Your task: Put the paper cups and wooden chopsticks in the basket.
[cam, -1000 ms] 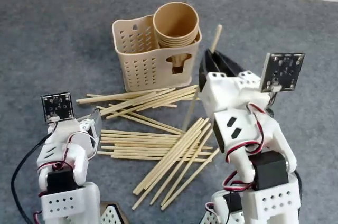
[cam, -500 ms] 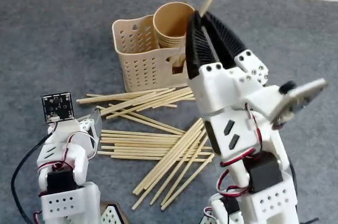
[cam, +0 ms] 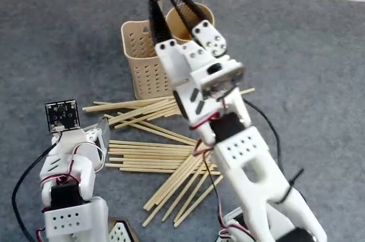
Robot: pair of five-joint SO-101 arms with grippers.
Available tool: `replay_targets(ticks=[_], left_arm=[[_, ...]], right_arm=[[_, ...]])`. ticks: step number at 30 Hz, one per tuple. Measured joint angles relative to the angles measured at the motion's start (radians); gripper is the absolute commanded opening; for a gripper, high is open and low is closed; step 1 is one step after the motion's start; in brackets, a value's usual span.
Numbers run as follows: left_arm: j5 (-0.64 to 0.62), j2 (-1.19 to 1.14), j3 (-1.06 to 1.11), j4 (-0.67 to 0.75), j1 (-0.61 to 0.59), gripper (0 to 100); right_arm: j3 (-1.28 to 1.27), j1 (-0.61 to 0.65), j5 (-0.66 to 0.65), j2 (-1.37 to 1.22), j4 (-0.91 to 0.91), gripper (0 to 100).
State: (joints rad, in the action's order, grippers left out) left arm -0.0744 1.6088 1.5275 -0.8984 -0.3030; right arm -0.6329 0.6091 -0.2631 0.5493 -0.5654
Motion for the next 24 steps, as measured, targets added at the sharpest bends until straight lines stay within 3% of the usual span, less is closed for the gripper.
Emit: replay_targets(ticks=[11,16,24], left_arm=[[0.0,0.0,0.0,0.0,0.0,23],[0.003,0.0,0.0,0.0,0.0,23],[0.006,0.0,0.0,0.0,0.0,23]], right_arm=[[0.0,0.017,-0.012,-0.103,-0.051,1.8],[0.0,0.018,-0.012,-0.103,0.052,10.8],[0.0,0.018,-0.012,-0.103,0.112,10.9]])
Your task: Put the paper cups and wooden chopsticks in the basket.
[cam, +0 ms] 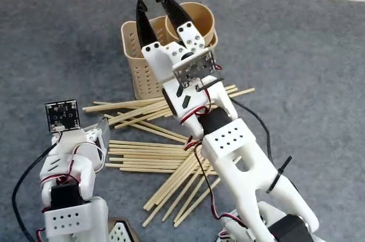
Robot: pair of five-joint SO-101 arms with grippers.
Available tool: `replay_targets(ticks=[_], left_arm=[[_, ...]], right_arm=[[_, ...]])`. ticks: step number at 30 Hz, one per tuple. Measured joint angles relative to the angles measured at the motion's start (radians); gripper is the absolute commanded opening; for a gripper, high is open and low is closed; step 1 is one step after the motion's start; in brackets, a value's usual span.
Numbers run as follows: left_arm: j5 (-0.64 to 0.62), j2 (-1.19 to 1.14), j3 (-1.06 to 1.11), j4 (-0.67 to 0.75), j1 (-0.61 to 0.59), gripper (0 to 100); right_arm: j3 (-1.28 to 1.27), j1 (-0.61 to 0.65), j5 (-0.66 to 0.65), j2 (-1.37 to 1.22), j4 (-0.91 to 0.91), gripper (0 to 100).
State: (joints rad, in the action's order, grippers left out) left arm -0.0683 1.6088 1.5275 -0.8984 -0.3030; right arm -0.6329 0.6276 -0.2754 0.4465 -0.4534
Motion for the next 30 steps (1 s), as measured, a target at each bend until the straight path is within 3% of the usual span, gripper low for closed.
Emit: replay_targets(ticks=[4,16,24,30], left_arm=[[0.0,0.0,0.0,0.0,0.0,23],[0.0,0.0,0.002,0.0,0.0,23],[0.0,0.0,0.003,0.0,0.0,23],[0.0,0.0,0.041,0.049,0.0,23]], right_arm=[[0.0,0.0,0.002,0.043,0.189,10.9],[0.124,-0.086,0.267,0.284,0.95,11.1],[0.124,-0.244,0.282,0.338,1.321,11.1],[0.124,-0.364,0.391,0.327,1.576,11.1]])
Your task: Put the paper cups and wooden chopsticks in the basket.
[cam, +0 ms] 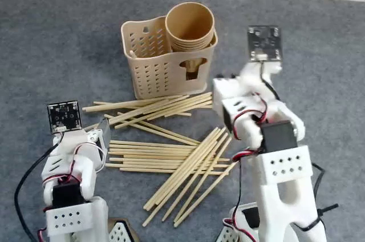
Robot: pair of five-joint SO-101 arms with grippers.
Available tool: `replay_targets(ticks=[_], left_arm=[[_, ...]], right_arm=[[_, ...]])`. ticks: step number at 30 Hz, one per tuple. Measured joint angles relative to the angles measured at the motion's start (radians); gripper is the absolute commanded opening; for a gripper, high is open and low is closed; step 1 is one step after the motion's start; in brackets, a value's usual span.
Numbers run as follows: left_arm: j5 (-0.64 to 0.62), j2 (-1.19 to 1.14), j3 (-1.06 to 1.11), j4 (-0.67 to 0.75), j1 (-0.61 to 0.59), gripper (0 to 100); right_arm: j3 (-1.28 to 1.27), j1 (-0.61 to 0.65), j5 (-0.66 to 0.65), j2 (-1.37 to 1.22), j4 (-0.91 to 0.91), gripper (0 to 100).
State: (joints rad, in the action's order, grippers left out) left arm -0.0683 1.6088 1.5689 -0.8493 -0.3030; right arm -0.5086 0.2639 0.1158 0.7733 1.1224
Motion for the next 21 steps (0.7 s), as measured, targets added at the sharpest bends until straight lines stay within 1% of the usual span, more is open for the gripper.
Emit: replay_targets(ticks=[3,5,9,13,21], left_arm=[[0.0,0.0,0.0,0.008,0.0,23],[0.0,0.0,0.0,0.008,0.0,23],[0.0,0.0,0.0,0.008,0.0,23],[0.0,0.0,0.0,0.008,0.0,23],[0.0,0.0,0.0,0.008,0.0,23]], right_arm=[[0.0,-0.035,0.052,-0.029,0.132,11.1],[0.0,-0.055,0.091,-0.063,0.184,11.1],[-0.058,-0.084,0.143,-0.152,0.201,11.1],[-0.098,-0.081,0.184,-0.261,0.201,11.1],[-0.135,-0.081,0.204,-0.443,0.196,11.1]])
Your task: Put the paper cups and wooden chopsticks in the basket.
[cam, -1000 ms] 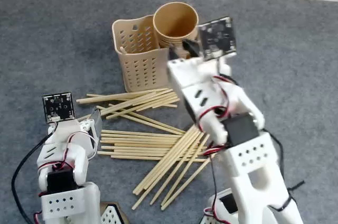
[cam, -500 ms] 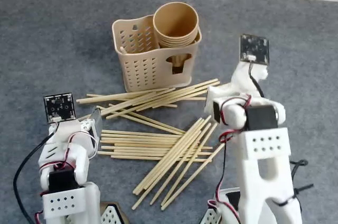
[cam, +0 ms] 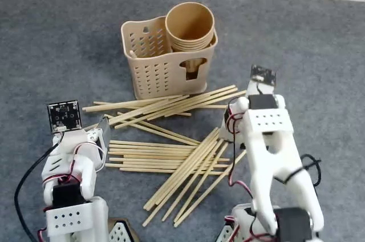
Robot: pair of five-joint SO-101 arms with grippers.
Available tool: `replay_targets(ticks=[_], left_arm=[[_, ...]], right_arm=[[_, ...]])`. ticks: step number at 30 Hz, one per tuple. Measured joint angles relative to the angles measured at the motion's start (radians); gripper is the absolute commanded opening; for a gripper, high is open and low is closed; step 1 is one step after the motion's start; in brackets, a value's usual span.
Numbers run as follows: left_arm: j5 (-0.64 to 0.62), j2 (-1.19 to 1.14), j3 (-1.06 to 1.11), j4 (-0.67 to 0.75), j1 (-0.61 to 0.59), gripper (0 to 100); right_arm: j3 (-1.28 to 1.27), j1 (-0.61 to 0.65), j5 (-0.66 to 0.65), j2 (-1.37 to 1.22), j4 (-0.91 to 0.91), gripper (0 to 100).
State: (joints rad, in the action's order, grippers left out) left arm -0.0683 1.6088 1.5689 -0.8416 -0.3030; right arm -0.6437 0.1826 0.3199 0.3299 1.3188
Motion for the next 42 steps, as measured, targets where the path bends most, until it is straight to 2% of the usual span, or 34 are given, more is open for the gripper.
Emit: replay_targets(ticks=[4,12,17,21,26,32,42], left_arm=[[0.0,0.0,0.0,0.0,0.0,23],[0.0,0.0,0.0,0.0,0.0,23],[0.0,0.0,0.0,0.0,0.0,23],[0.0,0.0,0.0,0.0,0.0,23],[0.0,0.0,0.0,0.0,0.0,23],[0.0,0.0,0.0,0.0,0.0,23],[0.0,0.0,0.0,0.0,0.0,23]], right_arm=[[-0.005,-0.006,0.0,-0.107,-0.003,10.9],[-0.005,-0.127,0.0,-0.285,-0.129,10.9],[-0.002,-0.132,0.0,-0.354,-0.161,10.4],[-0.002,-0.135,0.0,-0.365,-0.169,0.0],[-0.002,-0.14,0.0,-0.368,-0.167,0.4],[-0.003,-0.137,0.0,-0.296,-0.107,0.4],[-0.005,-0.135,0.0,0.006,0.025,0.4]])
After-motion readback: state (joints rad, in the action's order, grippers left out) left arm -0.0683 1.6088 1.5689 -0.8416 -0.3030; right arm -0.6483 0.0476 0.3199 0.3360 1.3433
